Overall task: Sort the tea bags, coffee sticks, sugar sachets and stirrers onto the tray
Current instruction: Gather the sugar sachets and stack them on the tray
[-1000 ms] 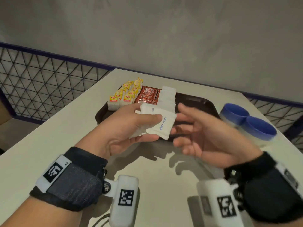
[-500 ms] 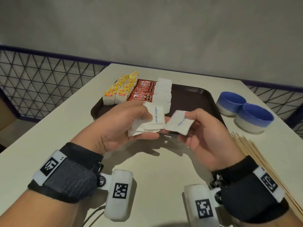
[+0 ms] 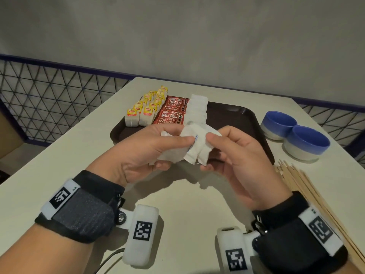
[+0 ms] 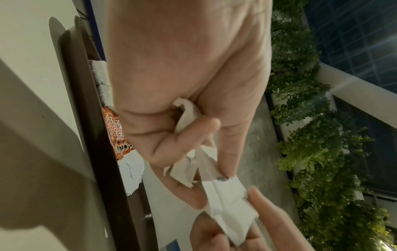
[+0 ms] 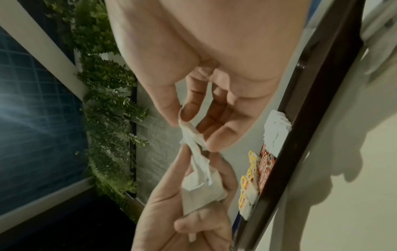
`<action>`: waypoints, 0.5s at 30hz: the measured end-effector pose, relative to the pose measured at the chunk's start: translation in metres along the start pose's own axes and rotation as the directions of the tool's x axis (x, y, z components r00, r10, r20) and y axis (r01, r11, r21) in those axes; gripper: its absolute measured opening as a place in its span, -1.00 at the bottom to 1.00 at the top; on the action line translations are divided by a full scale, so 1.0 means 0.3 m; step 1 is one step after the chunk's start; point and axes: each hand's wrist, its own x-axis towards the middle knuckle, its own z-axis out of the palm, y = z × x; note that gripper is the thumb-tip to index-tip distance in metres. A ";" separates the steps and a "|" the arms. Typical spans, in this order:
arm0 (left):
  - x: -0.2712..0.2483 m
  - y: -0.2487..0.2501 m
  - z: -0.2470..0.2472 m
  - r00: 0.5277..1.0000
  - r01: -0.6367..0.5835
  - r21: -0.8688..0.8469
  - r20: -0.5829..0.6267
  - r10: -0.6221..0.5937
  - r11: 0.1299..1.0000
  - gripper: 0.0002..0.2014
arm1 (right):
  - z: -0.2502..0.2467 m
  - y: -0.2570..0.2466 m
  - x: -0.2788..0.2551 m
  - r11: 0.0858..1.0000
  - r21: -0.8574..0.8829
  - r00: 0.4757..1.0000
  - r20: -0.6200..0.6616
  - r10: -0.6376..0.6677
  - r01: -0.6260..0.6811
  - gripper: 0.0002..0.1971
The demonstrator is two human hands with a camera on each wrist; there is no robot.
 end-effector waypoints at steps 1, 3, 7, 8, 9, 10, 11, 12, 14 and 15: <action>0.001 0.001 0.000 1.000 0.003 0.025 -0.026 -0.003 1.000 -0.65 | 0.009 -0.001 -0.007 1.000 0.007 0.999 0.033 -0.020 0.019 -0.87; 0.003 0.005 -0.006 0.995 0.005 0.063 -0.096 0.001 0.998 -0.61 | 0.015 0.000 -0.015 0.998 0.031 0.995 0.085 -0.053 0.050 -0.86; 0.007 0.010 -0.017 0.986 -0.013 0.079 -0.164 0.026 0.997 -0.61 | 0.005 0.003 -0.012 0.995 0.078 0.987 0.138 -0.078 0.067 -0.81; 0.006 0.008 -0.015 0.988 -0.013 0.086 -0.155 0.026 0.996 -0.59 | 0.003 0.007 -0.009 0.995 0.054 0.987 0.136 -0.088 0.081 -0.76; 0.006 0.005 -0.010 0.990 -0.009 0.091 -0.139 0.022 0.996 -0.59 | 0.003 0.011 -0.007 0.995 0.021 0.987 0.125 -0.101 0.099 -0.73; 0.004 0.001 -0.005 0.993 -0.006 0.092 -0.115 0.016 0.996 -0.61 | 0.006 0.017 -0.006 0.993 -0.013 0.986 0.114 -0.118 0.120 -0.73; 0.004 -0.002 0.001 0.996 -0.004 0.086 -0.086 0.011 0.996 -0.65 | 0.009 0.021 -0.006 0.989 -0.046 0.986 0.104 -0.132 0.138 -0.75; 0.004 -0.004 0.006 0.998 0.000 0.072 -0.065 0.005 0.997 -0.70 | 0.010 0.024 -0.005 0.986 -0.074 0.986 0.089 -0.143 0.150 -0.77; 0.003 -0.004 0.014 0.999 0.004 0.023 -0.043 -0.003 1.000 -0.72 | 0.009 0.027 -0.003 0.981 -0.113 0.987 0.045 -0.155 0.159 -0.81; 0.002 -0.003 0.014 0.999 -0.002 -0.009 -0.032 0.002 1.000 -0.70 | 0.006 0.026 -0.003 0.979 -0.126 0.987 0.022 -0.159 0.160 -0.82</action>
